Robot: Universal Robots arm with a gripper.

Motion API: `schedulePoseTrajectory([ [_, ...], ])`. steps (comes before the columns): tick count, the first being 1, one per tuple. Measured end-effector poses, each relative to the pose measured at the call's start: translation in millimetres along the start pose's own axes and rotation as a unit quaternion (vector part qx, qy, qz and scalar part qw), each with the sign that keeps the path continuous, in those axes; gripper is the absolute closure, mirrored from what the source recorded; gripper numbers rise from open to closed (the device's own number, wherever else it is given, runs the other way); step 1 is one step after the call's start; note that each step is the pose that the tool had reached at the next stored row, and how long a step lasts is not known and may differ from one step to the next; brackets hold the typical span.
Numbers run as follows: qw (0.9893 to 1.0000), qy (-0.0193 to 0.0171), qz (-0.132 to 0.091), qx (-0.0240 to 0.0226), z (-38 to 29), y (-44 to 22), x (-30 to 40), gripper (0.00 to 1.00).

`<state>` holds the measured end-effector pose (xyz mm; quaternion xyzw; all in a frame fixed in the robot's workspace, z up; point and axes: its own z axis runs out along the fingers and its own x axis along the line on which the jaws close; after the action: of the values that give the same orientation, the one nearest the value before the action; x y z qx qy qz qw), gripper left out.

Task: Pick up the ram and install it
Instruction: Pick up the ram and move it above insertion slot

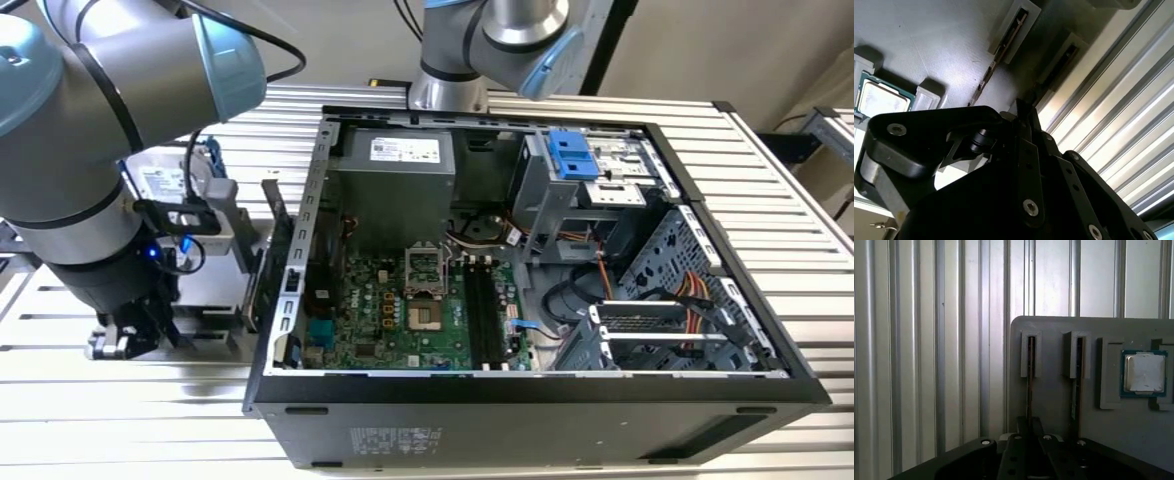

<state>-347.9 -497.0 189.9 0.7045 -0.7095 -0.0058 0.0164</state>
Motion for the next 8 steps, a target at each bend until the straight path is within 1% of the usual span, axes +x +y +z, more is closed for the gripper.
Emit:
schedulePoseTrajectory([
  [8,1.0,0.0001,-0.005,0.0001,0.0,0.0,0.0,1.0],
])
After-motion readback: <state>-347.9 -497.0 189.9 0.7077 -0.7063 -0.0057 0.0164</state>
